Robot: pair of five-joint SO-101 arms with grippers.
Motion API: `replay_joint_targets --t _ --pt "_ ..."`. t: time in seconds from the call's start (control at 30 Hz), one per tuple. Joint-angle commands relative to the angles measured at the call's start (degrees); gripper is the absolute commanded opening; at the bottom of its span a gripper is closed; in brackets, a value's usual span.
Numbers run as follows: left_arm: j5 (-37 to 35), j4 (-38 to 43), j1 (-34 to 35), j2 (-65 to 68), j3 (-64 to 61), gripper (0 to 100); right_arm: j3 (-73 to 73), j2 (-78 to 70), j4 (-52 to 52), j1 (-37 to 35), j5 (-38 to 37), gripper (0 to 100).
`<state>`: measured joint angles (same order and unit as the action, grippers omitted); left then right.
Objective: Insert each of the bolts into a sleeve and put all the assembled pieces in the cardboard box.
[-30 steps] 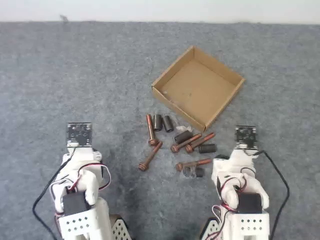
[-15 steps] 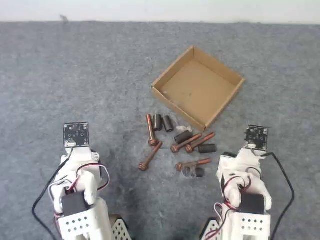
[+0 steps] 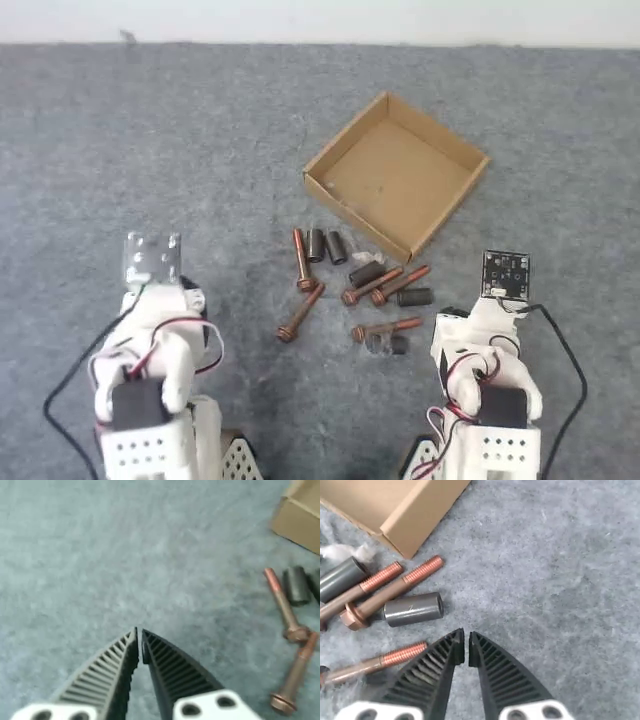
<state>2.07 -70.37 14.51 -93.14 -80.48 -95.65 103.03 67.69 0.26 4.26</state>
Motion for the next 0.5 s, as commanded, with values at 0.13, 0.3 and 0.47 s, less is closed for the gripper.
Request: replay_joint_targets --t 0.13,0.3,0.47 --pt "-6.07 14.59 -4.4 29.27 4.53 1 -0.62 0.92 0.4 1.27 0.18 0.6" --pt "-5.89 20.84 -4.4 39.38 3.3 1 -0.26 0.92 0.4 3.03 0.18 0.6" --pt "-6.07 22.07 -4.4 40.62 3.21 13 0.97 0.75 0.57 3.12 -1.93 0.6"
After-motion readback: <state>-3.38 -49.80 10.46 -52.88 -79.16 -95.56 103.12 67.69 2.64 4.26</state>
